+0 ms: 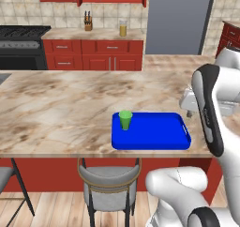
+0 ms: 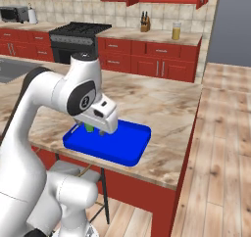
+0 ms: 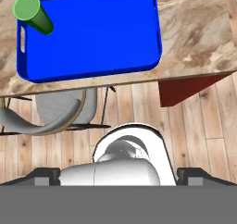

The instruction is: There is a tray on the dining counter. Grab the cup, mug, and pitcher and place them on the tray. The pitcher may be placed next to the tray if it cannot fit the tray.

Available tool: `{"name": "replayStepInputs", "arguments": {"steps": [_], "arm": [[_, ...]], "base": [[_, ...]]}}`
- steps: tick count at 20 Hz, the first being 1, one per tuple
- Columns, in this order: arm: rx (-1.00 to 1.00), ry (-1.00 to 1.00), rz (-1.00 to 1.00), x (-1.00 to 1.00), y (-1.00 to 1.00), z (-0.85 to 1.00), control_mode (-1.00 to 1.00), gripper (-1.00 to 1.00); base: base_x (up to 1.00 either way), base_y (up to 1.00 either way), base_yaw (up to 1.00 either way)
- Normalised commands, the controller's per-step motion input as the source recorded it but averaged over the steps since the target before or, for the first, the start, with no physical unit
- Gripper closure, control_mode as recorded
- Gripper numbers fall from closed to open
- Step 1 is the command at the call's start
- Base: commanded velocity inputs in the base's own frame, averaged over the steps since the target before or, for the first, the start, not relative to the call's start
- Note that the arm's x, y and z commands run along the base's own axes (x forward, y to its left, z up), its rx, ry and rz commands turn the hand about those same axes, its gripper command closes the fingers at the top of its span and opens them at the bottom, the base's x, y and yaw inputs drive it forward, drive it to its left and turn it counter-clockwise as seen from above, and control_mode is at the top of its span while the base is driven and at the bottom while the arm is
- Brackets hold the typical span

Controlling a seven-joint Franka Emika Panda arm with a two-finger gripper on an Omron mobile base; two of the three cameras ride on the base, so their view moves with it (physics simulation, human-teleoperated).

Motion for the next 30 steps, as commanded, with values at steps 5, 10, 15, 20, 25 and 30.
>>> {"name": "replayStepInputs", "arguments": {"steps": [5, 10, 15, 20, 25, 30], "arm": [[-0.09, 0.0, 0.08, -0.5, 0.0, 0.0, -1.0, -1.0], [-0.1, 0.0, 0.04, -0.35, 0.0, 0.03, -1.0, -1.0], [-0.06, 0.0, 0.03, -0.15, 0.0, 0.1, -1.0, -1.0], [0.0, 0.0, 0.01, -0.23, 0.0, 0.0, -1.0, -1.0], [0.0, 0.0, 0.02, 0.0, 0.0, 0.0, -1.0, -1.0], [0.0, 0.0, 0.02, 0.0, 0.0, 0.0, 1.0, -1.0]], "base": [[0.0, 0.0, 0.0], [0.0, 0.0, 0.0], [0.0, 0.0, 0.0], [0.0, 0.0, 0.0], [0.0, 0.0, 0.0], [-0.01, 0.0, 0.02]]}}
